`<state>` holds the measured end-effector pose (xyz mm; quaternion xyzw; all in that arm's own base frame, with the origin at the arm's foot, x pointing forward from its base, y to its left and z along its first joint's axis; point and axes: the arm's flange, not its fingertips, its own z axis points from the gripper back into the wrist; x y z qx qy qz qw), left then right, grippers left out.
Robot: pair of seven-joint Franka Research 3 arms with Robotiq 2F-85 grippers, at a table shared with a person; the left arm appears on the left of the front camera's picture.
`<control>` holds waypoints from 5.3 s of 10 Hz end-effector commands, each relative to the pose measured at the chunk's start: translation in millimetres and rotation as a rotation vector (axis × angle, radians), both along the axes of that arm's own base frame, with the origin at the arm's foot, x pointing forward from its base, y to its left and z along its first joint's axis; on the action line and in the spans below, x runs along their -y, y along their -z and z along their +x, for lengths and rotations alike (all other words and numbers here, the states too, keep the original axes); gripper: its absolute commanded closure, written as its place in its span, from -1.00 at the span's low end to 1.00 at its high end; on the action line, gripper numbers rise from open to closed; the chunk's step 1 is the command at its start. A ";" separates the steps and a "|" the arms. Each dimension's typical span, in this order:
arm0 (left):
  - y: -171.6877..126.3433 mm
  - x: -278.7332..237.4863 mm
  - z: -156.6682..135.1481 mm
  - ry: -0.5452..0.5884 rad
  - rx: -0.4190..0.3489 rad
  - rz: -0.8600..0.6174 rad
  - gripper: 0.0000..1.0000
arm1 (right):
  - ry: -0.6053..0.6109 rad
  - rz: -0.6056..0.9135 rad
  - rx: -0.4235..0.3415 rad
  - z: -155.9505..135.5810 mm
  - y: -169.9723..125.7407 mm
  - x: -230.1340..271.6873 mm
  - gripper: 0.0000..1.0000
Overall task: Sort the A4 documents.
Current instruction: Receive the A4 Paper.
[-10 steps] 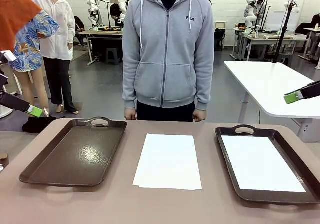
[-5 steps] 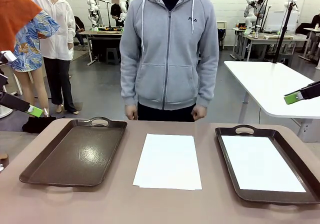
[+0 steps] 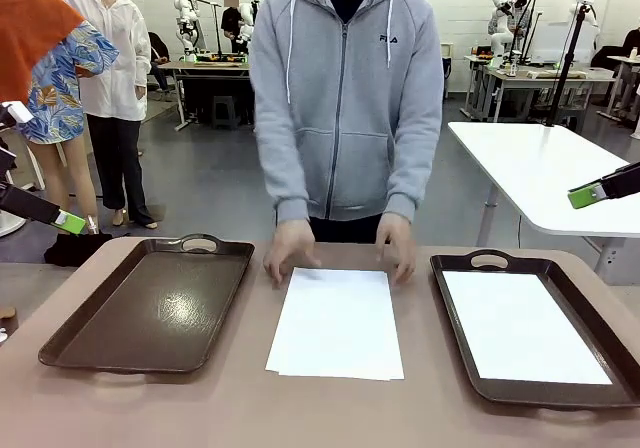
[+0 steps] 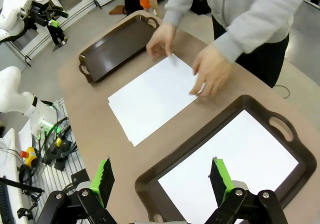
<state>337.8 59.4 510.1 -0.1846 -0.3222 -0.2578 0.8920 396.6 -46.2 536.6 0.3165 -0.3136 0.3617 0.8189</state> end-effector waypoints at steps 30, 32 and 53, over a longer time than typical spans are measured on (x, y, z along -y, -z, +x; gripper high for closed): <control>0.7 -0.7 0.4 0.005 0.002 -0.014 -1.00 | 0.001 0.004 0.002 -0.2 -0.7 -0.3 -1.00; 0.7 -0.7 0.4 0.005 0.002 -0.014 -1.00 | 0.001 0.004 0.002 -0.2 -0.7 -0.3 -1.00; 0.0 0.0 0.0 0.000 0.000 0.000 -1.00 | 0.001 0.004 0.002 -0.2 -0.7 -0.3 -1.00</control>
